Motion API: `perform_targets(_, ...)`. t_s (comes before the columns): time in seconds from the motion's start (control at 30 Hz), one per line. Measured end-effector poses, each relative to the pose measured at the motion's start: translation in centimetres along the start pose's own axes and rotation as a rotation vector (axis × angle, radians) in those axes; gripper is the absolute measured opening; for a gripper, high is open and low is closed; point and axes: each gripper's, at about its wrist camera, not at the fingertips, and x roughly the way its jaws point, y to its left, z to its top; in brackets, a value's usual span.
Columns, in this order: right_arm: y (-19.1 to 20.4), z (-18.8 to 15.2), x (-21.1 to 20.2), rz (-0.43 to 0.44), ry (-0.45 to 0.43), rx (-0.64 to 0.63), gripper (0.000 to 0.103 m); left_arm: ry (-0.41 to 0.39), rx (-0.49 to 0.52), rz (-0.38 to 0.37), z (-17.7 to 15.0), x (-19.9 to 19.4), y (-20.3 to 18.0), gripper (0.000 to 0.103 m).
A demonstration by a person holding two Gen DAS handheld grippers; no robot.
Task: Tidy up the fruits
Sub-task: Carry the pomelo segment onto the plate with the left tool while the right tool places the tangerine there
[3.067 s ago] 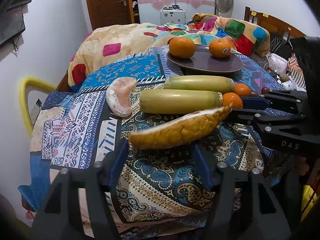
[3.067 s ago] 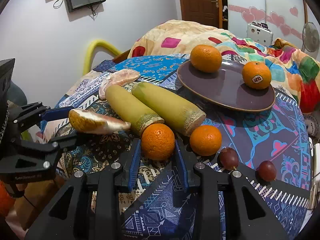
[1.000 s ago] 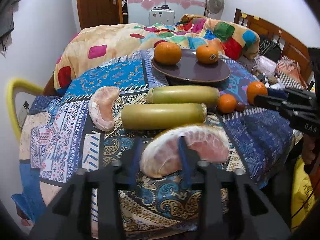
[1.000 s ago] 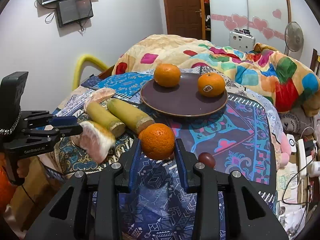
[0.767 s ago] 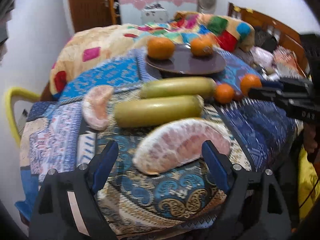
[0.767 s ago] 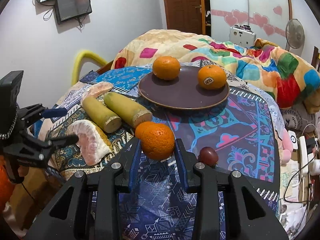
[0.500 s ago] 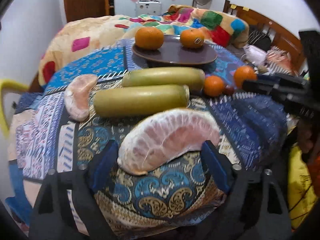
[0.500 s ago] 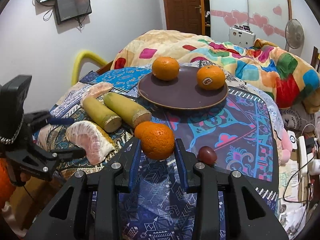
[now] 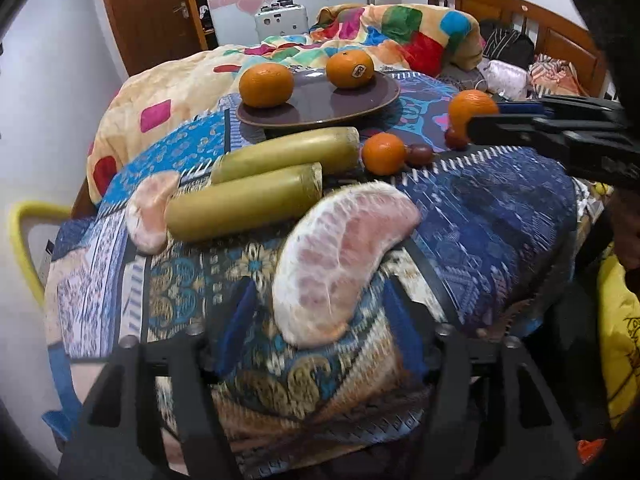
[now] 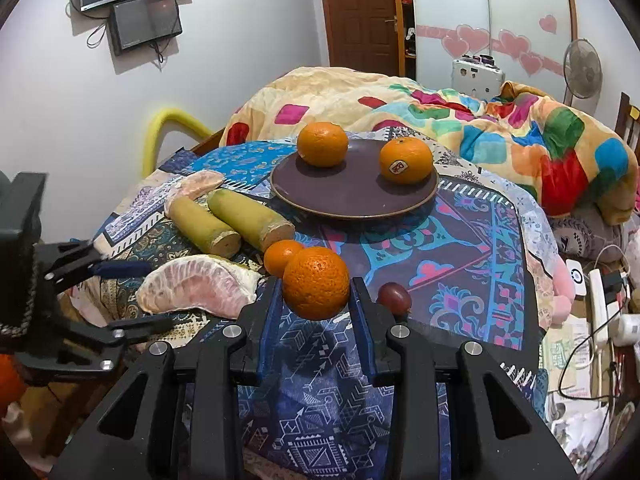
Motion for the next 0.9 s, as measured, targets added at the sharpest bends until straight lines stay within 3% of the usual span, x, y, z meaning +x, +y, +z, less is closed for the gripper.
perform_targets(0.2,0.1,-0.2,-0.5,-0.01,-0.001,-0.012,0.031,0.004,0.04,-0.035,2.2,2.2,-0.4,0.071)
perform_targets(0.3,0.0,-0.3,-0.7,-0.018,0.002,-0.015,0.031,0.007,0.021,-0.091,2.6,2.6,-0.5,0.057)
perform_targets(0.6,-0.2,-0.4,-1.5,-0.034,-0.01,-0.023,0.031,-0.05,-0.015,-0.042,2.5,0.4,-1.2,0.051)
perform_targets(0.9,-1.0,1.0,-1.9,-0.044,-0.05,-0.007,0.031,-0.172,-0.075,-0.007,6.0,-3.0,0.6,0.051)
